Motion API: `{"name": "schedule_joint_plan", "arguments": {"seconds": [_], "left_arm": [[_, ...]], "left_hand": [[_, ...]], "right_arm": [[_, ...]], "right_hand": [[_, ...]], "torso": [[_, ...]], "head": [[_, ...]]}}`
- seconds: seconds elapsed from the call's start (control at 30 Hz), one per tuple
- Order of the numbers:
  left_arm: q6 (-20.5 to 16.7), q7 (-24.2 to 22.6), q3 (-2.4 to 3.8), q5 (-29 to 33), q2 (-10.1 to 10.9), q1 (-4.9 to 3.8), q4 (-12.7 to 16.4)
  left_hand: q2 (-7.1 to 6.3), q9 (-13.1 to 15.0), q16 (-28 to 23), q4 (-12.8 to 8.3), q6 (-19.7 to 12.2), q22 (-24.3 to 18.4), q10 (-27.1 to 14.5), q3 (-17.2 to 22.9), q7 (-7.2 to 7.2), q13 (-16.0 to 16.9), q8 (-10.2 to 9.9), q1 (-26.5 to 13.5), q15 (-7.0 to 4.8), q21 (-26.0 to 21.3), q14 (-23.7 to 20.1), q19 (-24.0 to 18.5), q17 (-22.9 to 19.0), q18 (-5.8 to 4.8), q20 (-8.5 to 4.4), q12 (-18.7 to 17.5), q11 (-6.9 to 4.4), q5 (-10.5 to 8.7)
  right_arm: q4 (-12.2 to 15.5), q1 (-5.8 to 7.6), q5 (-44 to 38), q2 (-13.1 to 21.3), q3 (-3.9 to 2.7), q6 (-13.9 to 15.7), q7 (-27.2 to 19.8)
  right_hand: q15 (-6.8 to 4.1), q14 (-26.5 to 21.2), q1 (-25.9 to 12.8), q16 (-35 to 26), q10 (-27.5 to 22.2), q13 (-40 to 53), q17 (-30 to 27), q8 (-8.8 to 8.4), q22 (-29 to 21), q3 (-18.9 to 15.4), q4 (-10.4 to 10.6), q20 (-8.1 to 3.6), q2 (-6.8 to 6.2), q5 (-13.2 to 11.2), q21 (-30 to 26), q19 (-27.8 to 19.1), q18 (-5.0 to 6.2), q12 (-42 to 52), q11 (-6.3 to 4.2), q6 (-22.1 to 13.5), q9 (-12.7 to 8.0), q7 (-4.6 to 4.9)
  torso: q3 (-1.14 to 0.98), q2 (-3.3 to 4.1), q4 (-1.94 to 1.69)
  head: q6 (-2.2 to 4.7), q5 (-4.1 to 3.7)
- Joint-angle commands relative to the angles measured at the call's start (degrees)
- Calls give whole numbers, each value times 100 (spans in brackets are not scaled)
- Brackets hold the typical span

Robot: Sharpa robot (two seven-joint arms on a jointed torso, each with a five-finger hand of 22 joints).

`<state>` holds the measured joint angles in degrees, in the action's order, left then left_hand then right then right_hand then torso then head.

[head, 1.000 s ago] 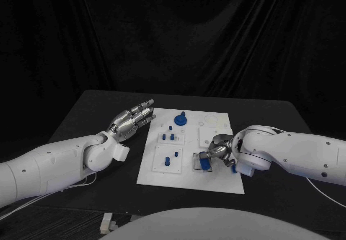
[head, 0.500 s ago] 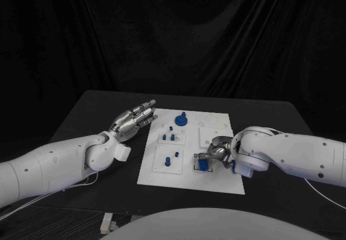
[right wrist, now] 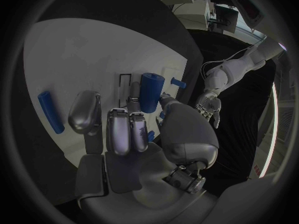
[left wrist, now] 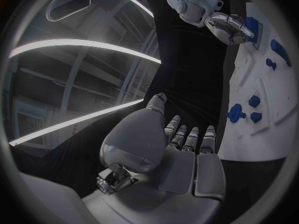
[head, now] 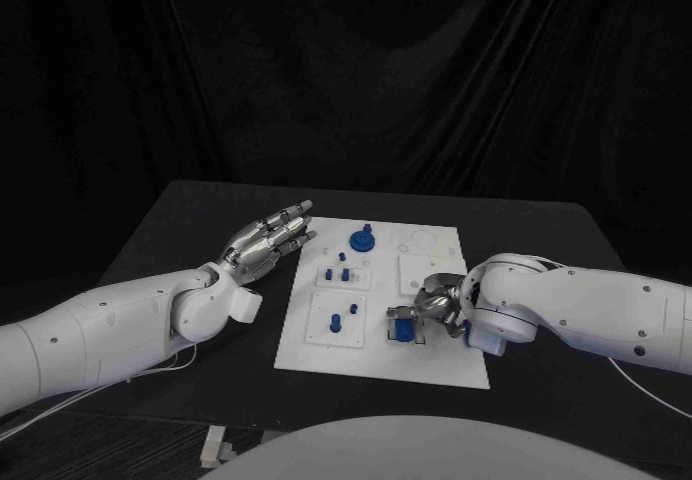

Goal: Assemble the parts on the task board

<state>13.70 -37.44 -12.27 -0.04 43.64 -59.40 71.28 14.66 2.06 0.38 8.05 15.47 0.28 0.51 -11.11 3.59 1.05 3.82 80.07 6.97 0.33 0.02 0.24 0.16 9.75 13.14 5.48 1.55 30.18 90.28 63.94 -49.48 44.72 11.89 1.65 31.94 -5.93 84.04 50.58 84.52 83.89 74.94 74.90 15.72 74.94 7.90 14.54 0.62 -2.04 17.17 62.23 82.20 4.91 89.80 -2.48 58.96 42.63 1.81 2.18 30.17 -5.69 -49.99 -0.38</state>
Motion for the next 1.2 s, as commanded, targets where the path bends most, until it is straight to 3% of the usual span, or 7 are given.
{"name": "schedule_joint_plan", "arguments": {"seconds": [0.03, 0.47, 0.93, 1.2], "left_arm": [[91, -37, 6, 5, -16, 12, 6], [112, -7, 6, 5, -19, 19, 5], [130, 33, 6, 5, -13, 24, 13], [133, 35, 6, 5, -4, 26, 17]], "left_hand": [[16, 7, -7, 4, -1, 8, -10, 26, 25, -8, 35, 24, 55, -18, 4, -10, -5, 22, 28, -7, 42, 19], [25, 6, -6, 4, -7, 9, -12, 33, 26, -8, 33, 23, 65, -18, 4, -10, -5, 22, 37, -9, 42, 19], [31, 7, -2, 3, -4, 9, -13, 37, 27, -8, 35, 21, 76, -18, 5, -10, -4, 22, 45, -9, 43, 19], [35, 7, 3, 3, -4, 9, -14, 41, 29, -8, 35, 17, 95, -17, 6, -9, -2, 20, 54, -5, 44, 18]], "right_arm": [[-7, -19, -9, -3, 3, -48, 133], [-14, -19, -9, -3, 3, 6, 131], [7, -19, -9, 51, 2, 256, 23], [270, 18, -9, 318, 1, 500, -187]], "right_hand": [[40, 440, -49, -15, 611, 1506, 712, -28, 786, -86, 13, 22, -7, -204, -35, 0, 48, 20, 41, 1, -10, 37], [48, 443, -177, 5, 611, 1506, 727, -57, 790, -408, 157, 28, 6, -892, -31, 14, 47, 20, 50, -1, -6, 46], [45, 444, -499, 16, 611, 1506, 734, -44, 793, -785, 212, 27, 109, -1178, -26, 22, 46, 20, 45, 33, 16, 39], [40, 450, -569, 36, 611, 1506, 759, -28, 798, -876, 213, 25, 133, -1242, -6, 31, 43, 20, 40, 56, 28, 32]], "torso": [[0, -1, 1], [-2, 1, 0], [0, 3, 3], [-6, 6, -3]], "head": [[-1, 7], [-1, 7], [-1, 42], [-1, 51]]}}
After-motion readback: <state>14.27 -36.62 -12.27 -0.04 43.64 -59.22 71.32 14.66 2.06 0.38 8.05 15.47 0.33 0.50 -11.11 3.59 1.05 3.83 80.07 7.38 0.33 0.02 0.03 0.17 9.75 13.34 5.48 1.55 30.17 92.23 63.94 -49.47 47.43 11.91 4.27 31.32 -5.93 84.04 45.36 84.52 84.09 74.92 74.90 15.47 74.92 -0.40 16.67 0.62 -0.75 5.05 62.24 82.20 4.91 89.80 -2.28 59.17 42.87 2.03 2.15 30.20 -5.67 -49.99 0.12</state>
